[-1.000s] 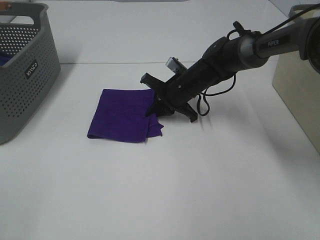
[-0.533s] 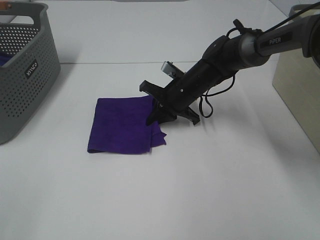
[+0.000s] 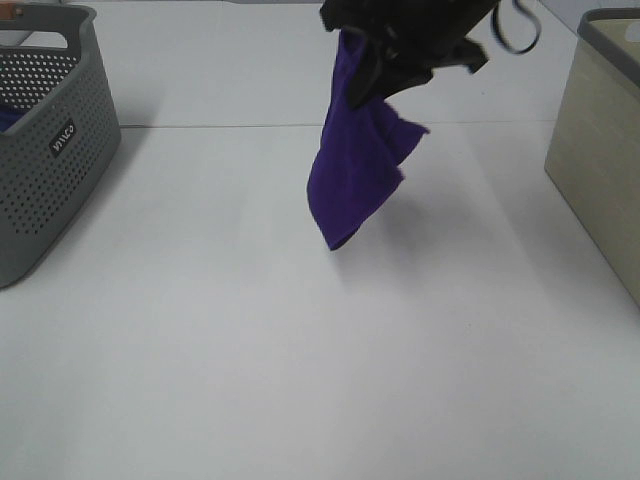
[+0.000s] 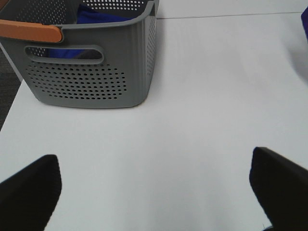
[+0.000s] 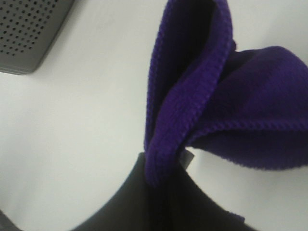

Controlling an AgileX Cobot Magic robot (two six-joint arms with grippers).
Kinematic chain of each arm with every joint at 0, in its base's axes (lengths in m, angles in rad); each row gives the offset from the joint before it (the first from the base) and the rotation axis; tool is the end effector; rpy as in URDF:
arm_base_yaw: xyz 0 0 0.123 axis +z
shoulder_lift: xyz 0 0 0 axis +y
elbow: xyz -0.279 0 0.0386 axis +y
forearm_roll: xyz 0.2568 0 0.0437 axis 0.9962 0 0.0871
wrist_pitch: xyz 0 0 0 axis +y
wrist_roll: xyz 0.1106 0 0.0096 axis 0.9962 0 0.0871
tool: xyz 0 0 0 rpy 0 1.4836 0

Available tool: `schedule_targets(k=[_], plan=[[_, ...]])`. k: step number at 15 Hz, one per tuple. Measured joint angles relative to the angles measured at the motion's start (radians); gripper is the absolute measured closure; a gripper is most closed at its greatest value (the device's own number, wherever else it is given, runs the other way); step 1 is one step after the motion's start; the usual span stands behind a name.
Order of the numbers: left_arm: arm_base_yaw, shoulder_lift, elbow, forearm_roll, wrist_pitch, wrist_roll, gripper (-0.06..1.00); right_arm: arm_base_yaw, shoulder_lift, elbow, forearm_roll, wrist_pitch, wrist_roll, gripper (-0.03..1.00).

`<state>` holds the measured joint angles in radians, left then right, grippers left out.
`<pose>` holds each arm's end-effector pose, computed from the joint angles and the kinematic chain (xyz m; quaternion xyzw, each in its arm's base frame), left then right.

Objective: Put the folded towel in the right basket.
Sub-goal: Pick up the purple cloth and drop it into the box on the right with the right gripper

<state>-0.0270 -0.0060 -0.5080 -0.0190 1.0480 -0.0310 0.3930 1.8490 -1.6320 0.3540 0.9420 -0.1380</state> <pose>0.0229 -0.0024 0.2762 -0.0013 0.8462 -0.0249 0.5324 0.3832 0.1926 0.2761 -0.1874 0.9376 0.1931 0.2203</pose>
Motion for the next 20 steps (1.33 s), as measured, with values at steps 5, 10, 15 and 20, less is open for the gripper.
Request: schedule_targets(k=[5, 10, 15, 20], plan=[[0.0, 0.0, 0.0, 0.0, 0.0, 0.001, -0.05, -0.225, -0.252, 0.0, -0.242, 0.021, 0.084, 0.92], [0.0, 0.0, 0.0, 0.0, 0.0, 0.004, -0.05, -0.669, -0.316, 0.0, -0.266, -0.092, 0.074, 0.92], [0.0, 0.0, 0.0, 0.0, 0.0, 0.004, -0.05, -0.747, -0.234, 0.0, -0.283, -0.16, 0.054, 0.92], [0.0, 0.0, 0.0, 0.0, 0.0, 0.004, -0.05, -0.747, -0.114, 0.0, -0.26, -0.115, 0.055, 0.5]])
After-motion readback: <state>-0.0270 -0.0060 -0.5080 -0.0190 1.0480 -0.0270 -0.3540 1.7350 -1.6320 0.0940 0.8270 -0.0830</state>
